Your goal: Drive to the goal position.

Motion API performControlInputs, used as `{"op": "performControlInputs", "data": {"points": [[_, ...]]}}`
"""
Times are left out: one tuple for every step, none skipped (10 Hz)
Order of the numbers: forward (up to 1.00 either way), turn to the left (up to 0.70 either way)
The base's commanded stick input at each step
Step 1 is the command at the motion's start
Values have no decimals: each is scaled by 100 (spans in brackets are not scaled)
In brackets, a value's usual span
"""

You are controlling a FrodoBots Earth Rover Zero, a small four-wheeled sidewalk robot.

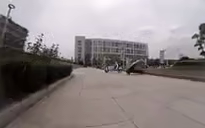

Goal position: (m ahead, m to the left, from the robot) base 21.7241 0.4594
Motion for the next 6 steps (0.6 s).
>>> {"op": "performControlInputs", "data": {"points": [[70, 5], [70, 10], [70, 4], [70, 1], [70, 1], [70, 1]]}}
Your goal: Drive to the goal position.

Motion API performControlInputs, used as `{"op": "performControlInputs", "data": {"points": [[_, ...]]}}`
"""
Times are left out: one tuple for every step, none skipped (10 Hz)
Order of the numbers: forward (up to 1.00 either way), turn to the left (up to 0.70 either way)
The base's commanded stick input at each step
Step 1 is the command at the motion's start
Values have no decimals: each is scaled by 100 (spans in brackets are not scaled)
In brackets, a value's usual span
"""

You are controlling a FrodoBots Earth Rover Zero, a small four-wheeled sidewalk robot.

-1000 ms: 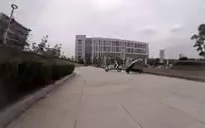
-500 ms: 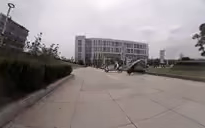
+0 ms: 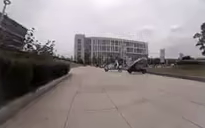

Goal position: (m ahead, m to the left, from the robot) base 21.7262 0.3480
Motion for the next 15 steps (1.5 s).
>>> {"op": "performControlInputs", "data": {"points": [[70, 1], [70, 1], [70, 1], [70, 1], [70, 1], [70, 2], [70, 2], [70, 2], [70, 3], [70, 6], [70, 10], [70, 14], [70, 9], [70, 2], [70, 2]]}}
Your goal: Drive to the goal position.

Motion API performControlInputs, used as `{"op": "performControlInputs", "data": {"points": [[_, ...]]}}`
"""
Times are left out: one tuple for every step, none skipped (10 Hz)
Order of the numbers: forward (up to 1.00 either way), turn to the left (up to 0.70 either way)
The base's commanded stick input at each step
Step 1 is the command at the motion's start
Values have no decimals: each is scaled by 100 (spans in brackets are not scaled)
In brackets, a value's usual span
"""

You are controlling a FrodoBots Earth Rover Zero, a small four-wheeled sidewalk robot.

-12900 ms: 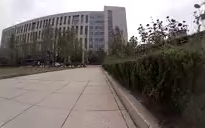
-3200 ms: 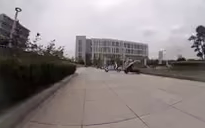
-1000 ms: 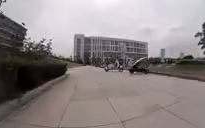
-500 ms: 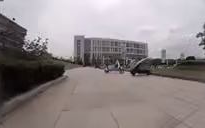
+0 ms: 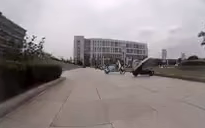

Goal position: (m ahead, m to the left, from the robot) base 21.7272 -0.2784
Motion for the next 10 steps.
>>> {"op": "performControlInputs", "data": {"points": [[70, 2], [70, 2], [70, 2], [70, 2], [70, 2], [70, 2], [70, 2], [70, 2], [70, 2], [70, 2]]}}
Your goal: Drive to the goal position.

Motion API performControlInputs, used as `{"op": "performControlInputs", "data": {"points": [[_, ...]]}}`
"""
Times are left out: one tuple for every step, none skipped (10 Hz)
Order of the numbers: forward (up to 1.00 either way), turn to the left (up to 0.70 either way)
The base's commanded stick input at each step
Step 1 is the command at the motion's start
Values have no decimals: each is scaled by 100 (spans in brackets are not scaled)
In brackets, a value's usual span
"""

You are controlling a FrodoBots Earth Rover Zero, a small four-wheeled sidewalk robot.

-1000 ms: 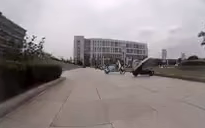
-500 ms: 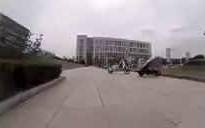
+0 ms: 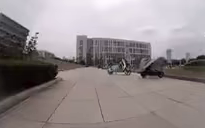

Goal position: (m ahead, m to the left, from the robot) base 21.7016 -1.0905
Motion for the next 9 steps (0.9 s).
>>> {"op": "performControlInputs", "data": {"points": [[70, 2], [70, 11], [70, 15], [70, 15], [70, 15], [70, 15], [70, 6], [70, 1], [70, 1]]}}
